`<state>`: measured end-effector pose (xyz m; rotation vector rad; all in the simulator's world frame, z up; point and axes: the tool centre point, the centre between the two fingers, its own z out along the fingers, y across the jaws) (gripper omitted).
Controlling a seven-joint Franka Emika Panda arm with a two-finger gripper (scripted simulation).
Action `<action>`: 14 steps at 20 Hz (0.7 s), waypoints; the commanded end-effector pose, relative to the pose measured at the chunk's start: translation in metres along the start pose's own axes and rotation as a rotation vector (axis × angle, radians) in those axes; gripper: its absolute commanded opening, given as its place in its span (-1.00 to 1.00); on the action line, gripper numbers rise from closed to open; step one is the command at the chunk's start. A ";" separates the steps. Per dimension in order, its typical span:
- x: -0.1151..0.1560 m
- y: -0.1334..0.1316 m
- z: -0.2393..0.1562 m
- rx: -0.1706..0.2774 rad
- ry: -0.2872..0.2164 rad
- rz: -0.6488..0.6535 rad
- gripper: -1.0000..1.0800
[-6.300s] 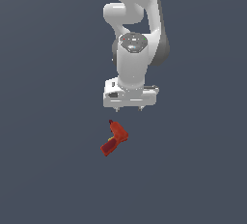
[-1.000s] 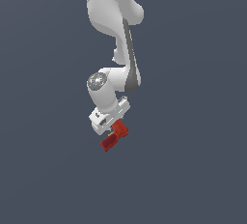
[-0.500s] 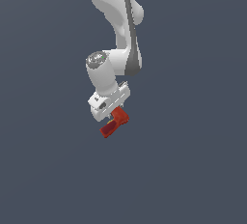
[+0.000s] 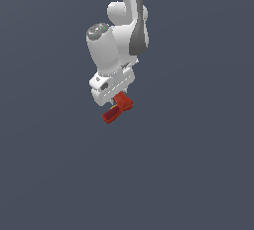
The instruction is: Pick up the object and move it to a goal position.
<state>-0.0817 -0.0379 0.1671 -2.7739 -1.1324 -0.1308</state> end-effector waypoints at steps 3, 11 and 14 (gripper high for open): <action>-0.007 -0.013 -0.026 -0.002 0.003 -0.001 -1.00; -0.014 -0.027 -0.052 -0.002 0.005 -0.001 -1.00; -0.015 -0.029 -0.056 -0.001 0.005 -0.001 -1.00</action>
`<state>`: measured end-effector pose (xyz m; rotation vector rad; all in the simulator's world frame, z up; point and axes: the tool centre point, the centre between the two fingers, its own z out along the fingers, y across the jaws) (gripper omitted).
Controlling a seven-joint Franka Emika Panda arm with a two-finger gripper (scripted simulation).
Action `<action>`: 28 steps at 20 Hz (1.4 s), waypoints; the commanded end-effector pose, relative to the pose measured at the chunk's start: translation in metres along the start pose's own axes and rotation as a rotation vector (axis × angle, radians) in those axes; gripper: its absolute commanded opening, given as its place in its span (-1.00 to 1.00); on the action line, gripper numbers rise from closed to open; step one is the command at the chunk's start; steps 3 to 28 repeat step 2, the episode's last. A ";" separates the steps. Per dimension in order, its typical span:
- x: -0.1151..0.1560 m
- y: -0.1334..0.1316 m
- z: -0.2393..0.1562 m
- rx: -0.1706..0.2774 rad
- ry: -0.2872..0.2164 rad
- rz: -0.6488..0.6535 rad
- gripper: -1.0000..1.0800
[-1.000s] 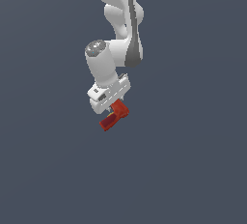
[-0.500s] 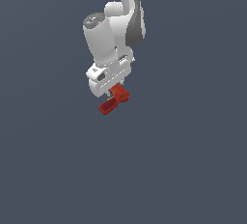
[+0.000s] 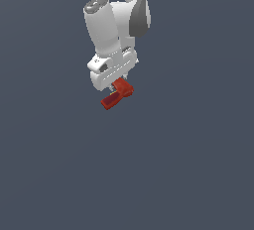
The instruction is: Pick up the object and move it to a goal position.
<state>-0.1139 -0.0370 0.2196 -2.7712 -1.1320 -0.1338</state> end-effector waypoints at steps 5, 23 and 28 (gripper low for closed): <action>0.000 -0.001 -0.005 -0.003 0.002 -0.001 -1.00; 0.000 -0.001 -0.005 -0.003 0.002 -0.001 -1.00; 0.000 -0.001 -0.005 -0.003 0.002 -0.001 -1.00</action>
